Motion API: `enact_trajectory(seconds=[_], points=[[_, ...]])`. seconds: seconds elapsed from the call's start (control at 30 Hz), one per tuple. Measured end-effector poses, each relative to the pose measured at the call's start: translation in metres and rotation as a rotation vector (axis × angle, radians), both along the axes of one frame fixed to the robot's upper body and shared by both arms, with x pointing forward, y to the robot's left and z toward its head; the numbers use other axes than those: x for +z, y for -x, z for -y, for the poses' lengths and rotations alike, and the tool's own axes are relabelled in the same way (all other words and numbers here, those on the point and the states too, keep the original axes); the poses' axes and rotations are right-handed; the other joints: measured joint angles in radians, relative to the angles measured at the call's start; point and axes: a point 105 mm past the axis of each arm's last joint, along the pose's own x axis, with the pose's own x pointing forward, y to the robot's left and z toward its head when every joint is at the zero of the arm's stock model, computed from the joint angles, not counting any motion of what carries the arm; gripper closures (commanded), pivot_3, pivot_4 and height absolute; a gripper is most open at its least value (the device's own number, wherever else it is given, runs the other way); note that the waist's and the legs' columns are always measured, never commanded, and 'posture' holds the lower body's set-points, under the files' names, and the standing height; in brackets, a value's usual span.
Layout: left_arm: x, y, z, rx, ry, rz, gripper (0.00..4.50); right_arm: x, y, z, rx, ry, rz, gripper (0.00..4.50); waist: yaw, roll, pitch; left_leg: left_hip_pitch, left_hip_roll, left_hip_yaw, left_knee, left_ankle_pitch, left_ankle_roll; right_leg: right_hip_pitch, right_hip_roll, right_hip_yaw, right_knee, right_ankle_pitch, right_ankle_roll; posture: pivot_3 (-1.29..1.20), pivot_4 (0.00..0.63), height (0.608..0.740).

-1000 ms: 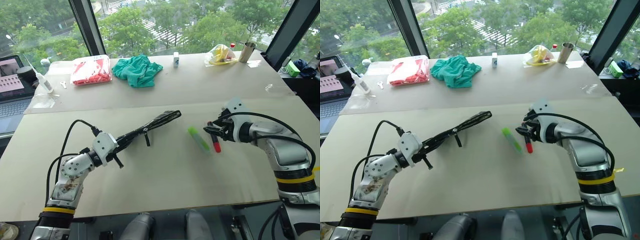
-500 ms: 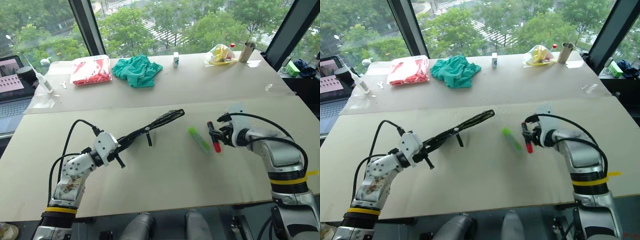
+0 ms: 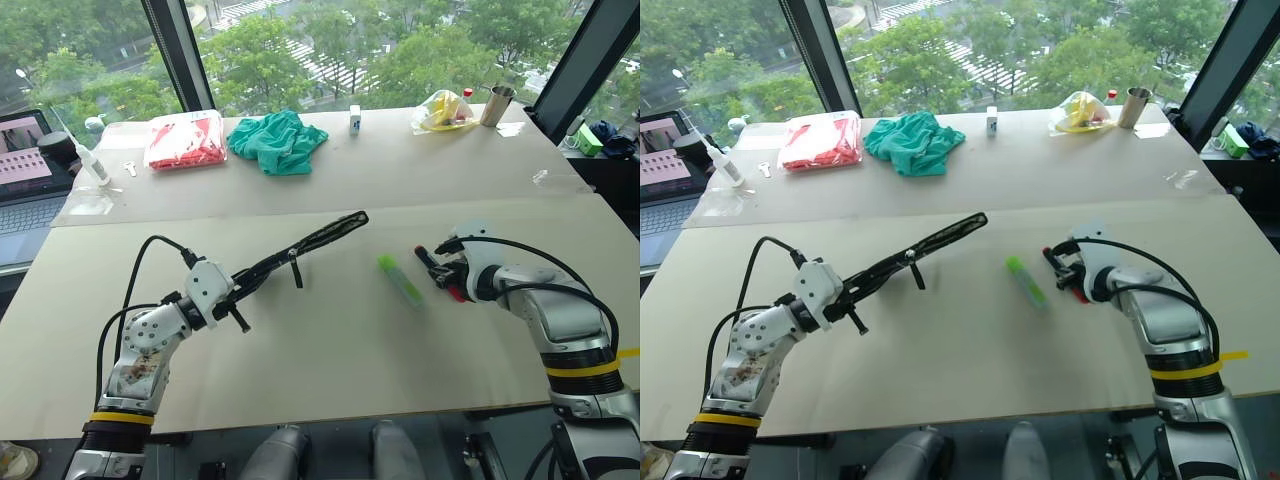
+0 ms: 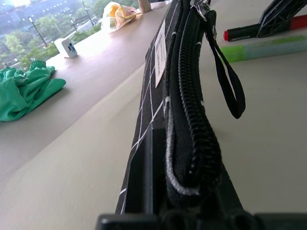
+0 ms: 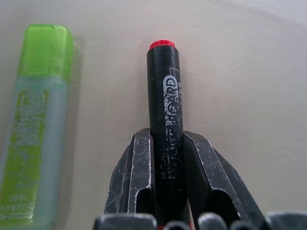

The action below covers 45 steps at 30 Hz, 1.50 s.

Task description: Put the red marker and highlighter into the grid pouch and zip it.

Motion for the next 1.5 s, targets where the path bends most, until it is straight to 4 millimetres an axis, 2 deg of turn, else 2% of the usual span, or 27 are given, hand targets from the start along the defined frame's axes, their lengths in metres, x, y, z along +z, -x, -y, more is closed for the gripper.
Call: enact_trajectory(seconds=[0.13, 0.2, 0.27, 0.33, 0.4, 0.47, 0.57, 0.8, 1.17, 1.33, 1.5], points=[[0.003, -0.001, 0.0, -0.002, 0.0, 0.009, 4.5, 0.008, -0.012, 0.003, 0.0, 0.01, 0.06, 4.04, -0.002, 0.0, 0.0, 0.0, -0.001, 0.001, 0.0, 0.0, 0.0, -0.001, 0.0, 0.001, 0.0, 0.0, 0.0, 0.0, 0.15, 0.74], [0.002, 0.0, 0.0, -0.014, -0.006, 0.003, 4.5, 0.039, -0.026, -0.003, 0.07, 0.026, 0.218, 4.04, -0.006, 0.0, 0.0, -0.001, 0.0, 0.002, 0.0, 0.0, 0.0, -0.003, 0.0, 0.001, 0.0, 0.0, 0.0, 0.0, 0.15, 0.74], [0.001, 0.001, 0.001, -0.03, -0.016, -0.006, 4.5, 0.079, -0.027, -0.018, 0.209, 0.038, 0.373, 4.04, -0.007, 0.0, 0.0, -0.001, 0.001, 0.002, -0.001, 0.0, 0.0, -0.003, 0.0, 0.0, 0.0, 0.0, 0.0, 0.0, 0.15, 0.74], [-0.002, 0.003, 0.002, -0.045, -0.021, -0.029, 4.5, 0.116, -0.004, -0.043, 0.461, 0.084, 0.488, 4.04, -0.005, 0.0, 0.0, -0.001, 0.001, 0.001, -0.001, 0.0, 0.0, -0.002, 0.001, -0.001, -0.001, 0.0, 0.0, 0.0, 0.15, 0.74], [-0.005, 0.004, 0.002, -0.055, -0.025, -0.042, 4.5, 0.128, 0.021, -0.066, 0.686, 0.166, 0.524, 4.04, -0.003, 0.0, 0.0, -0.001, 0.003, 0.001, 0.0, -0.002, 0.001, -0.001, 0.002, -0.002, -0.002, 0.0, 0.0, 0.0, 0.15, 0.74], [-0.006, 0.005, 0.002, -0.061, -0.028, -0.048, 4.5, 0.111, 0.042, -0.083, 0.883, 0.273, 0.47, 4.04, -0.002, -0.001, -0.001, -0.001, 0.002, 0.001, 0.001, -0.003, 0.002, 0.0, 0.001, -0.003, -0.004, 0.001, 0.001, 0.0, 0.15, 0.74], [-0.012, 0.01, 0.004, -0.073, -0.032, -0.071, 4.5, 0.083, 0.052, -0.085, 0.994, 0.354, 0.363, 4.04, -0.001, -0.002, 0.0, -0.001, 0.0, 0.004, 0.001, -0.004, 0.003, -0.001, -0.002, -0.002, -0.004, 0.001, 0.002, 0.0, 0.15, 0.74], [-0.015, 0.012, 0.007, -0.088, -0.04, -0.089, 4.5, 0.1, 0.05, -0.094, 1.03, 0.441, 0.453, 4.04, 0.001, -0.002, 0.0, 0.0, 0.001, 0.004, 0.001, -0.004, 0.003, -0.001, -0.001, -0.002, -0.004, 0.001, 0.002, 0.0, 0.15, 0.74], [-0.016, 0.013, 0.009, -0.094, -0.046, -0.091, 4.5, 0.082, 0.039, -0.089, 1.039, 0.599, 0.43, 4.04, 0.001, -0.002, 0.0, 0.0, 0.001, 0.004, 0.001, -0.003, 0.003, -0.001, -0.001, -0.002, -0.003, 0.001, 0.002, 0.0, 0.15, 0.74], [-0.019, 0.014, 0.012, -0.105, -0.061, -0.095, 4.5, 0.077, 0.033, -0.095, 1.052, 0.643, 0.434, 4.04, 0.001, -0.002, 0.0, 0.0, 0.001, 0.004, 0.001, -0.003, 0.003, -0.001, -0.001, -0.002, -0.003, 0.001, 0.002, 0.0, 0.15, 0.74], [-0.026, 0.017, 0.013, -0.134, -0.173, -0.068, 4.5, 0.074, 0.03, -0.103, 1.079, 0.683, 0.45, 4.04, 0.0, -0.002, 0.0, 0.0, 0.001, 0.004, 0.001, -0.003, 0.003, -0.001, -0.001, -0.002, -0.003, 0.001, 0.002, 0.0, 0.15, 0.74]])
